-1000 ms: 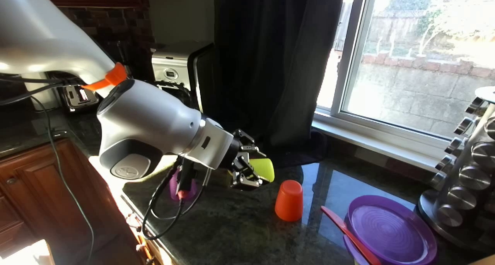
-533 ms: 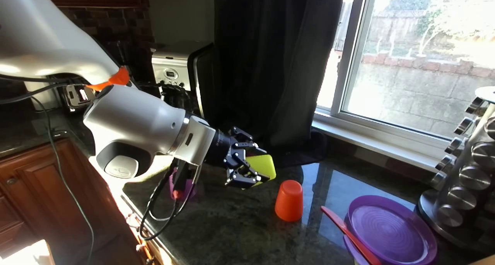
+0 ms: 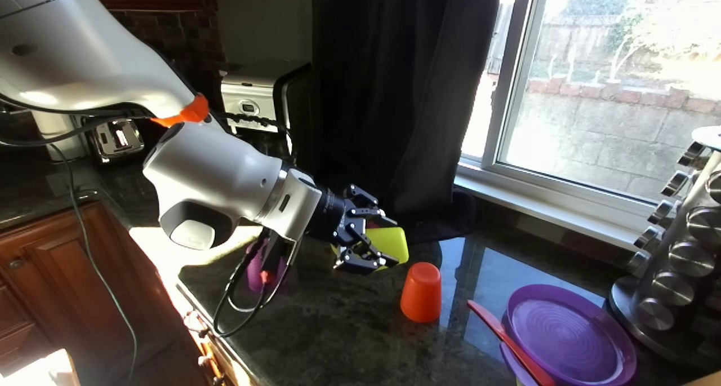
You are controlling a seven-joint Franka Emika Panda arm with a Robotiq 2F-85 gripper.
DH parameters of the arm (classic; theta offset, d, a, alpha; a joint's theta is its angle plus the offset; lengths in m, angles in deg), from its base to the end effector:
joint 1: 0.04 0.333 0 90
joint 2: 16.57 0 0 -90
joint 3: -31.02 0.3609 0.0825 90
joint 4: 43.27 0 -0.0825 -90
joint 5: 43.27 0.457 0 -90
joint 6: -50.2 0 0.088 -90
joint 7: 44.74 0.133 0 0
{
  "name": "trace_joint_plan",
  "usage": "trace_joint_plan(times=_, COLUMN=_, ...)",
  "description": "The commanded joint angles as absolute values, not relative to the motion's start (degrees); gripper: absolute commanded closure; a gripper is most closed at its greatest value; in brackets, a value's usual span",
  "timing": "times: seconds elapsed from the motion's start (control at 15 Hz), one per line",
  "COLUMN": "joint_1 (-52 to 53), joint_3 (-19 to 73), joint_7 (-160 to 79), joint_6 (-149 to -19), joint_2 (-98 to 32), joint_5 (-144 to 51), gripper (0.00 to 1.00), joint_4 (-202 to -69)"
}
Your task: Turn the green cup
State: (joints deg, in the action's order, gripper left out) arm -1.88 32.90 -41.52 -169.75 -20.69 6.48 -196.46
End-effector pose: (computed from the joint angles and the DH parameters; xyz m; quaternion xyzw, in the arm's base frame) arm 0.4693 -0.1163 0.2931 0.7632 -0.4378 0.4727 0.0488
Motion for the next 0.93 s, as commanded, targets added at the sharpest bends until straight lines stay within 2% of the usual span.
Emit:
trace_joint_plan(times=0.0, joint_1=-0.9, joint_3=31.7, joint_7=-41.1, joint_6=-169.8, joint_2=-20.8, joint_5=6.1, gripper=0.32, joint_4=-196.5)
trace_joint_plan(times=0.07, joint_1=-0.9, joint_3=31.7, joint_7=-41.1, joint_6=-169.8, joint_2=-20.9, joint_5=6.1, gripper=0.57, joint_4=-196.5)
trace_joint_plan(times=0.87, joint_1=1.8, joint_3=31.3, joint_7=-42.6, joint_6=-183.6, joint_2=-31.0, joint_5=9.1, gripper=0.57, joint_4=-193.0)
